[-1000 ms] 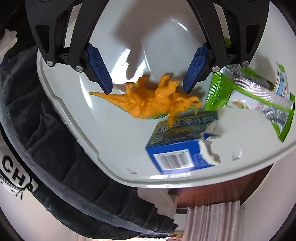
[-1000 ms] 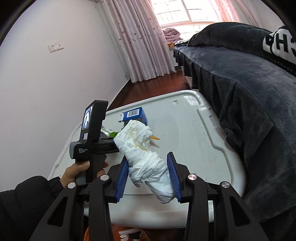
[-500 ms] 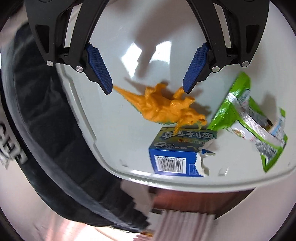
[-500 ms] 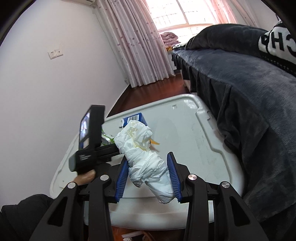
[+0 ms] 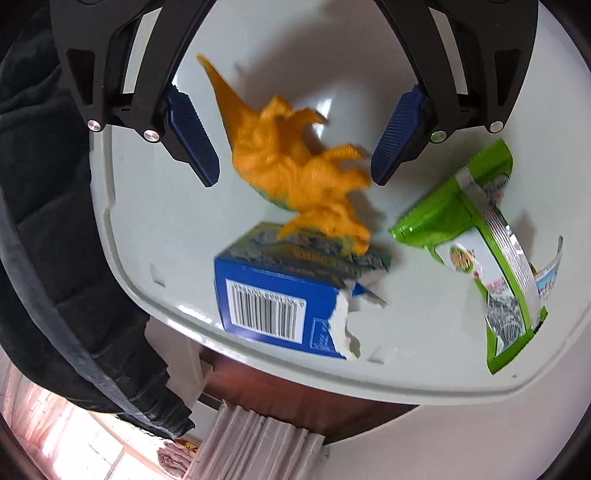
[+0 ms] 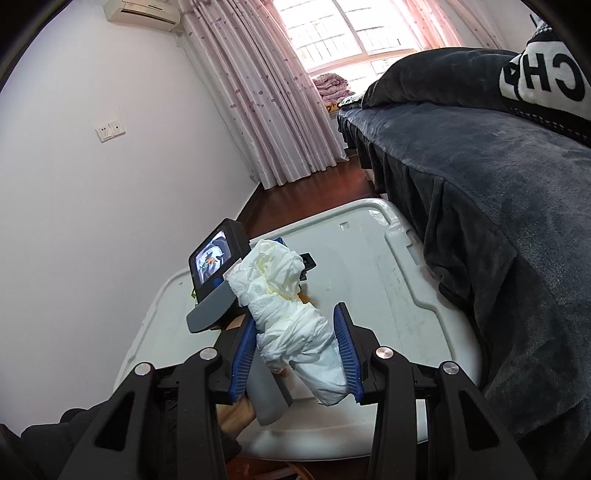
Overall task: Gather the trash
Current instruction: 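Grasp the orange toy dinosaur with the left tool while the right tool holds the tissue, then carry dinosaur and tissue over the orange bucket and open both tools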
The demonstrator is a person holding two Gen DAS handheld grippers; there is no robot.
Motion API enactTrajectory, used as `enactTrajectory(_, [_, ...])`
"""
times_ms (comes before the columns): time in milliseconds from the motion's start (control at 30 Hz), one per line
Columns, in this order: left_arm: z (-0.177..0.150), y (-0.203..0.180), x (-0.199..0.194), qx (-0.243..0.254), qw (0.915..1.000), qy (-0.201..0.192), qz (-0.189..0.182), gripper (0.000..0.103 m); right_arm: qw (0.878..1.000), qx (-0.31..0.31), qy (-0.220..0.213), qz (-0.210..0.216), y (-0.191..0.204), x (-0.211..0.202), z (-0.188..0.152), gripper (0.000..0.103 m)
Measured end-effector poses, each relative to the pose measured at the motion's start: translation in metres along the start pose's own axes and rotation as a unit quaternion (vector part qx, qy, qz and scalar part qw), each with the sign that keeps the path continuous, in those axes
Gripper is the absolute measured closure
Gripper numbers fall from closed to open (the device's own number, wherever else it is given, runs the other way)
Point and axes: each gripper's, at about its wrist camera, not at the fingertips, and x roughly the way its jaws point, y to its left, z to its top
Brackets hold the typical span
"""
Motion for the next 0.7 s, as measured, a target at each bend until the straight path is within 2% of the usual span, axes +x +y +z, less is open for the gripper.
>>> enactTrajectory(67, [0.002, 0.002, 0.0, 0.009, 0.9999, -0.005, 0.006, 0.032, 1.0, -0.001, 0.002, 0.002, 0.001, 0.0, 0.0, 0.062])
enactTrajectory(100, [0.002, 0.003, 0.0, 0.017, 0.9998, -0.007, 0.004, 0.041, 1.0, -0.002, 0.002, 0.003, 0.002, 0.0, 0.0, 0.062])
enactTrajectory(333, [-0.005, 0.014, -0.005, 0.063, 0.9971, 0.007, -0.043, 0.042, 1.0, 0.004, 0.011, 0.003, -0.001, 0.004, -0.001, 0.062])
enactTrajectory(500, [-0.02, 0.036, -0.024, 0.089, 0.9911, 0.027, -0.096, 0.043, 1.0, 0.004, 0.017, -0.005, -0.001, 0.008, -0.001, 0.062])
enactTrajectory(700, [-0.043, 0.058, -0.078, 0.155, 0.9798, -0.009, -0.125, 0.043, 0.999, -0.005, 0.021, -0.026, 0.003, 0.014, -0.002, 0.062])
